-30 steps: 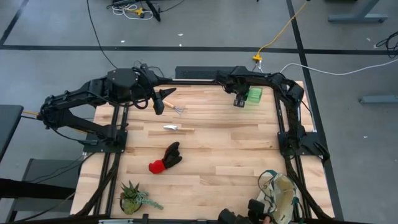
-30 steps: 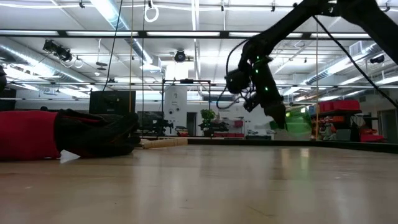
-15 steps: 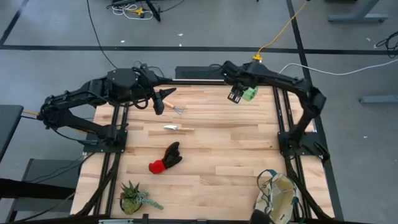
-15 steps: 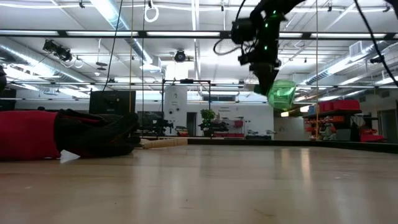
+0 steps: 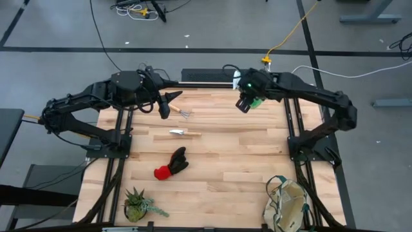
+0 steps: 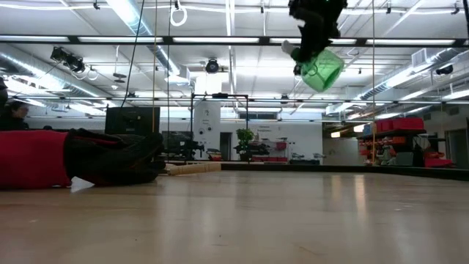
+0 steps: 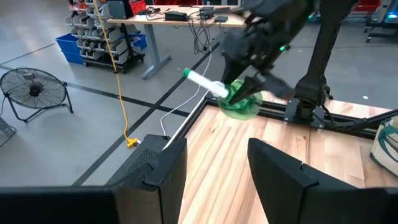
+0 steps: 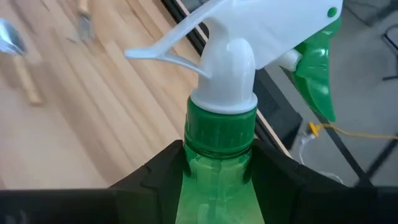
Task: Pick & Place Garden tools in Gardening bag
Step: Put the green spray bottle into the gardening bag
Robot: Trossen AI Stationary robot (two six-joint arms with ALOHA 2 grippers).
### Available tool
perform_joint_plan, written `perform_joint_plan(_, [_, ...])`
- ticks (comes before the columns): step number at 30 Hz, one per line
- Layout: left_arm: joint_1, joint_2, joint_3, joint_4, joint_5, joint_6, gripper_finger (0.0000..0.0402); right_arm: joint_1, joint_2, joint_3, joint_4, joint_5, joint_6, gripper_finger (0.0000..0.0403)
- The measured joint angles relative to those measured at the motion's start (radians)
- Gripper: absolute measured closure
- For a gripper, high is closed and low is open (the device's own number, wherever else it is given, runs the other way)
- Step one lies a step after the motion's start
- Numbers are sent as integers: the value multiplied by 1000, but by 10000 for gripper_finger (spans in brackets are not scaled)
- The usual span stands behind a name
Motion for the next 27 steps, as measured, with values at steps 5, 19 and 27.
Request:
perform_joint_plan(5, [0, 0, 0, 0, 0, 0, 225, 71, -53, 0, 18, 5, 50, 234])
perform_joint_plan(19, [0, 0, 0, 0, 0, 0, 225, 285, -187, 0, 19, 102, 200, 234])
perform_joint_plan(27, [0, 0, 0, 0, 16, -1, 225, 419, -267, 0, 25, 108, 282, 234])
